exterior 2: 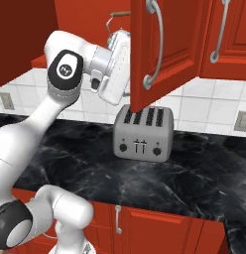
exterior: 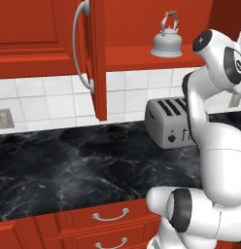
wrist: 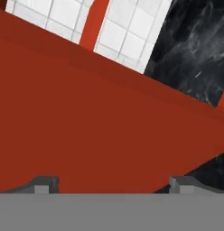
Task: Open the cabinet, pick the kettle from the cabinet, and place it in the sink.
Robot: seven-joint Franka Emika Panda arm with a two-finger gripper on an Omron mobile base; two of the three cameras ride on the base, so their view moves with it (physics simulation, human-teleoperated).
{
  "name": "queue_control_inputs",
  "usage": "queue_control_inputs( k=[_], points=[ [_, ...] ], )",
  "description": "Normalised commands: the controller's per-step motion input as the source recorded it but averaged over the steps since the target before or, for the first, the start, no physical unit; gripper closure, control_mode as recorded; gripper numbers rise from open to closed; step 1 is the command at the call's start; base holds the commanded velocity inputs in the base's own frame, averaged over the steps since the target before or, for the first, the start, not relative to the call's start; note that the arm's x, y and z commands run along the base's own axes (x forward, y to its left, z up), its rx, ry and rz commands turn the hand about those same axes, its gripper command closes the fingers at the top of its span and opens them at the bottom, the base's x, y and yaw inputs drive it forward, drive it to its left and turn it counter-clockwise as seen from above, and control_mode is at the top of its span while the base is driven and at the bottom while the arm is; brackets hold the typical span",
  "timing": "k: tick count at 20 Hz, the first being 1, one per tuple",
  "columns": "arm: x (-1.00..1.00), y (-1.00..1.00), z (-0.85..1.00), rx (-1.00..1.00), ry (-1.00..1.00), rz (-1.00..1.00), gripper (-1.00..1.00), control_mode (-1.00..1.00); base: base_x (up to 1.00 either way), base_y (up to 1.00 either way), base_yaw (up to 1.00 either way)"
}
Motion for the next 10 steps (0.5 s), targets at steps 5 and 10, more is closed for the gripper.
queue_control_inputs(
  k=[5,10],
  points=[
    [-0.20,-0.52,0.01,0.00,0.00,-0.23,-1.00,-1.00,0.00,0.00,0.00],
    [-0.22,-0.63,0.00,0.00,0.00,-0.17,-1.00,-1.00,0.00,0.00,0.00]
  ],
)
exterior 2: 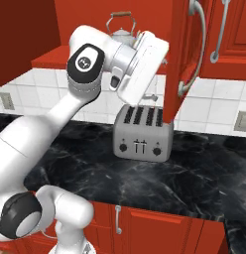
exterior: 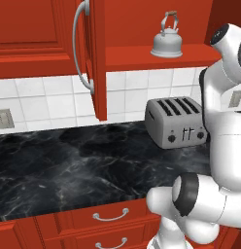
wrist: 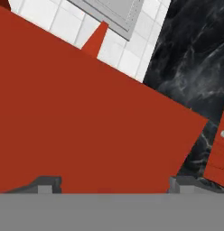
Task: Open the cabinet, pick the kettle from the cabinet, and place it in the sink.
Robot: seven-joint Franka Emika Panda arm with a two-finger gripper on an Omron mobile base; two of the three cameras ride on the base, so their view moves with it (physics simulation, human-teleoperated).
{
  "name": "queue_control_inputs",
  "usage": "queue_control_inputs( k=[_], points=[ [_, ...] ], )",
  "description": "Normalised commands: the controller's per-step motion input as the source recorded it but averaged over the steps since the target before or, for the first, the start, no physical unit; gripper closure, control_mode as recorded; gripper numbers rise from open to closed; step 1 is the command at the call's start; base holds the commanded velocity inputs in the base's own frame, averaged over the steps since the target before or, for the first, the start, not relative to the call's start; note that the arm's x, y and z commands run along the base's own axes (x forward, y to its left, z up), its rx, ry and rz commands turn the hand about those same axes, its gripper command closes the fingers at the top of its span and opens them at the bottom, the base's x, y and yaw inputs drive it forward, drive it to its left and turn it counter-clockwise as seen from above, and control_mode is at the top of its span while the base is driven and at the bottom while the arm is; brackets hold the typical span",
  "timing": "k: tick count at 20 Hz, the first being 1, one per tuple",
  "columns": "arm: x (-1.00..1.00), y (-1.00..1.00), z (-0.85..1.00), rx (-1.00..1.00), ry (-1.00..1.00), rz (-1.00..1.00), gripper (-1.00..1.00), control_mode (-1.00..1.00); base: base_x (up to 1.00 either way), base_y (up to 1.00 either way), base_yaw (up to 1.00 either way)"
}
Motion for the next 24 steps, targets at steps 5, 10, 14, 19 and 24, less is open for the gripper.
queue_control_inputs(
  k=[5,10,14,19,24],
  points=[
    [-0.17,-0.64,0.00,0.00,0.03,-0.13,-1.00,-1.00,0.00,0.00,0.00],
    [-0.02,-0.02,-0.03,-0.02,0.05,-0.03,-1.00,-1.00,0.00,0.00,0.00],
    [0.00,0.54,0.01,-0.07,0.01,0.01,-1.00,-1.00,0.00,0.00,0.00],
    [-0.04,0.67,0.05,-0.12,0.08,0.11,-1.00,-1.00,0.00,0.00,0.00],
    [-0.06,0.65,0.08,-0.11,0.24,0.28,-1.00,-1.00,0.00,0.00,0.00]
  ],
)
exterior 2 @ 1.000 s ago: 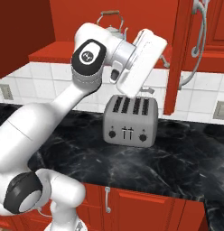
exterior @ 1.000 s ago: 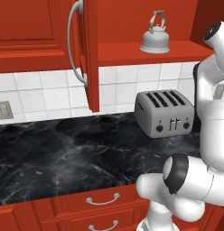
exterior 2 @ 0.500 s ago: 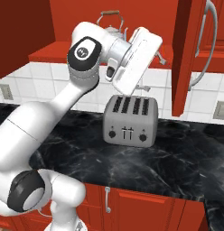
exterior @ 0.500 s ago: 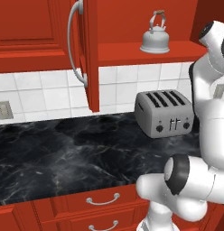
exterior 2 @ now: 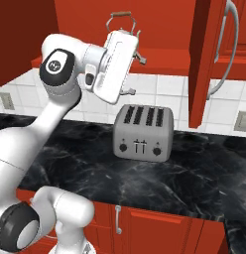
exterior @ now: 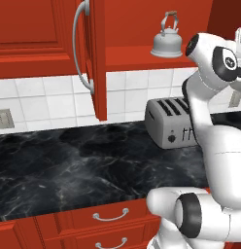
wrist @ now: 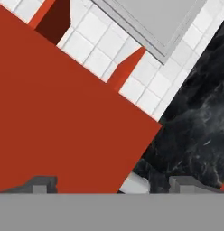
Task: Open the cabinet, pick the kettle from the cabinet, and place it in the sink.
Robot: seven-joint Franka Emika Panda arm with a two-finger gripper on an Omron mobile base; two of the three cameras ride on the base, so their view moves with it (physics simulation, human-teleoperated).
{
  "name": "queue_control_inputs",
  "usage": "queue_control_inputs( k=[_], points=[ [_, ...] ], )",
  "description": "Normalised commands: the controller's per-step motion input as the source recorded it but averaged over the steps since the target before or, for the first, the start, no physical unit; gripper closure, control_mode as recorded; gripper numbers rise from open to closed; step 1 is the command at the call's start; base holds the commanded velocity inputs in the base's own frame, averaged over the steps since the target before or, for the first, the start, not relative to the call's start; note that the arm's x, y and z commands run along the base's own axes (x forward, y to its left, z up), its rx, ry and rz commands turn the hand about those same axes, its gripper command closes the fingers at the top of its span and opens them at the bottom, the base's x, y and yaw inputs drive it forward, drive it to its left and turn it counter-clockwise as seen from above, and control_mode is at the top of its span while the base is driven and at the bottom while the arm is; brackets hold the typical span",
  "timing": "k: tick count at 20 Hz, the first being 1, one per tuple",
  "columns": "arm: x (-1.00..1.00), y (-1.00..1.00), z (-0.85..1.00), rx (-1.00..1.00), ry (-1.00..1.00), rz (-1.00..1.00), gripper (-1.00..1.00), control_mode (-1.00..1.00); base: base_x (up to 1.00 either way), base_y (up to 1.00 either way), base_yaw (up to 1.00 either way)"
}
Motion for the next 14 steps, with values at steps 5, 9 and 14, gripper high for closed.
queue_control_inputs(
  k=[5,9,14],
  points=[
    [-0.08,0.60,0.11,-0.04,0.29,0.39,-1.00,-1.00,0.00,0.00,0.00],
    [-0.06,0.55,0.13,0.00,0.29,0.47,-1.00,-1.00,0.00,0.00,0.00],
    [0.00,0.52,0.18,-0.02,0.31,0.46,-1.00,-1.00,0.00,0.00,0.00]
  ],
)
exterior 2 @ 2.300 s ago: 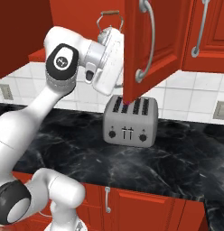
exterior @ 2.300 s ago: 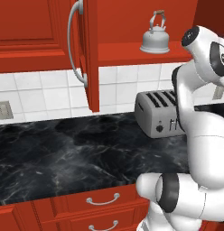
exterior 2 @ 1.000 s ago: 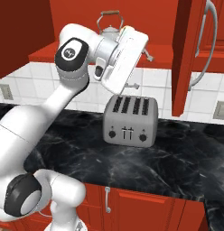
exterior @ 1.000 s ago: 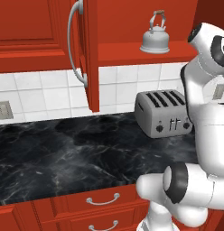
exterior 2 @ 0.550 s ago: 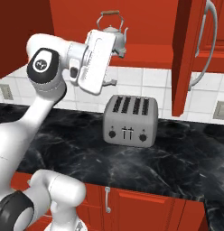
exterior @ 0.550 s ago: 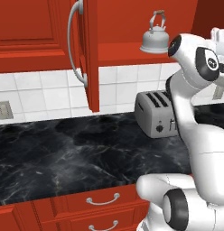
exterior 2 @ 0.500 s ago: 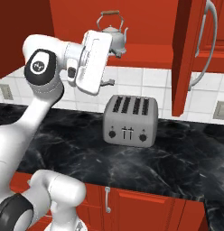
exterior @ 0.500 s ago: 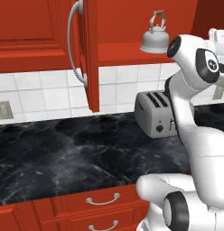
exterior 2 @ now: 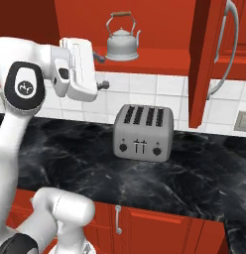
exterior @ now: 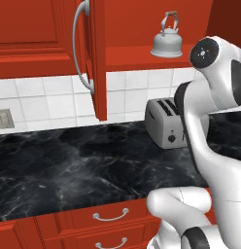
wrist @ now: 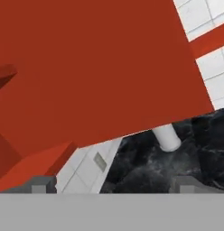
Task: Open the cabinet, pick the kettle from the cabinet, and place it in the sink.
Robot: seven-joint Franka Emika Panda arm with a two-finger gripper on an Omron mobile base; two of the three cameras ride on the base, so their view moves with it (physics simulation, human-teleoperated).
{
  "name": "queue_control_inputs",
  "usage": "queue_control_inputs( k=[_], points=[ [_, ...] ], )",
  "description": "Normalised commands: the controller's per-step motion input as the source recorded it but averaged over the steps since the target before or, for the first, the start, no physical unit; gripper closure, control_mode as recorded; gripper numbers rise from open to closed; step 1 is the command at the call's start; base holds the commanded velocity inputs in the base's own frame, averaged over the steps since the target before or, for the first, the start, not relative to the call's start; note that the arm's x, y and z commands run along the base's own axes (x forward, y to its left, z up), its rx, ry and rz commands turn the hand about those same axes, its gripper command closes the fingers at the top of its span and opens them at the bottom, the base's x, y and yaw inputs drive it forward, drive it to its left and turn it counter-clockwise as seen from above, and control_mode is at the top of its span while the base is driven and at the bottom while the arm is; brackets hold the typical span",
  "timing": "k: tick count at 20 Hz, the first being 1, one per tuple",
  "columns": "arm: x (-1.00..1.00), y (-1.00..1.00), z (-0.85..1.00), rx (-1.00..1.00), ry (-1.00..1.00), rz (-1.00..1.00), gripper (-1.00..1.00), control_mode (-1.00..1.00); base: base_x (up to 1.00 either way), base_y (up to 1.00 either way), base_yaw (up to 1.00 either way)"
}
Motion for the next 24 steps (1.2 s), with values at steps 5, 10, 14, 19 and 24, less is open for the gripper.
queue_control_inputs(
  k=[5,10,14,19,24],
  points=[
    [0.08,0.48,0.17,-0.17,0.29,0.25,-1.00,-1.00,0.00,0.00,0.00],
    [0.19,0.40,0.21,-0.20,0.31,0.17,-1.00,-1.00,0.00,0.00,0.00],
    [0.35,0.37,0.22,-0.22,0.15,0.12,-1.00,-1.00,0.00,0.00,0.00],
    [0.35,0.24,0.23,-0.04,0.13,0.18,-1.00,-1.00,0.00,0.00,0.00],
    [0.41,0.21,0.11,-0.01,0.14,0.15,-1.00,-1.00,0.00,0.00,0.00]
  ],
)
